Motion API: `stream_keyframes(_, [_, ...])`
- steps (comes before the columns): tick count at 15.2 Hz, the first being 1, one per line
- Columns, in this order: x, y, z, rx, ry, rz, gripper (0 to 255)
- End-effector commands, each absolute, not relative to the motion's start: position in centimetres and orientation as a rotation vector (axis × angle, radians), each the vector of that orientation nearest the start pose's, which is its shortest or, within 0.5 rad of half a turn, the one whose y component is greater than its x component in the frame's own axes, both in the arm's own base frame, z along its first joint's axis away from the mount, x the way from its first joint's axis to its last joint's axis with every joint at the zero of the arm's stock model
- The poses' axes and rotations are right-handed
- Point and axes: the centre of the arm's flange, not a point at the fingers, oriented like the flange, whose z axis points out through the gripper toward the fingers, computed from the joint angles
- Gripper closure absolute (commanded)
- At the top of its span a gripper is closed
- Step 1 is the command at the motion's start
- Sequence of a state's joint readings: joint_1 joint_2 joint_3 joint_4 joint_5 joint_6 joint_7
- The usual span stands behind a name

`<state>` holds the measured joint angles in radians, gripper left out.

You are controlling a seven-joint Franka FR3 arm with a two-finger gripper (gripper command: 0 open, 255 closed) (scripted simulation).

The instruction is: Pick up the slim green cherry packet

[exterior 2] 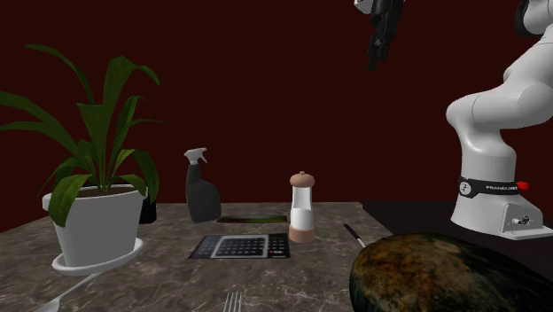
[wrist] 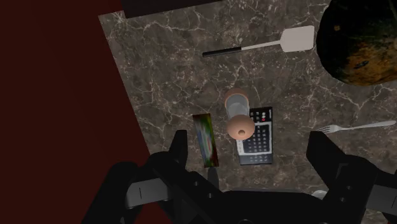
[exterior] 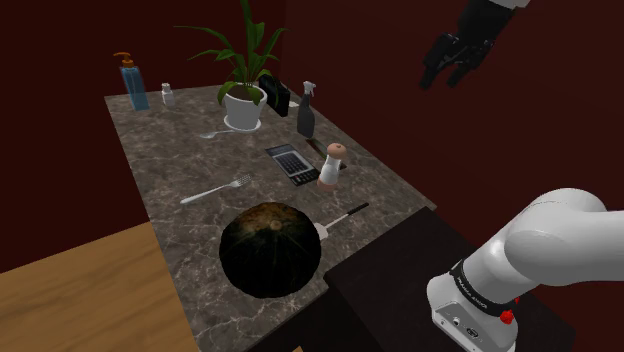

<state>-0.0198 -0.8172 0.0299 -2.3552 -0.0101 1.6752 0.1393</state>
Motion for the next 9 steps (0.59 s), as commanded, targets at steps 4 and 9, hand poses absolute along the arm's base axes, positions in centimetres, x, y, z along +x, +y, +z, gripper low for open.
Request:
stream_keyframes(4, [33.6, -0.5, 58.2, -3.149, 0.199, -0.204, 0])
stream_keyframes(9, [38.2, -2.0, 53.5, -3.149, 0.172, -0.178, 0])
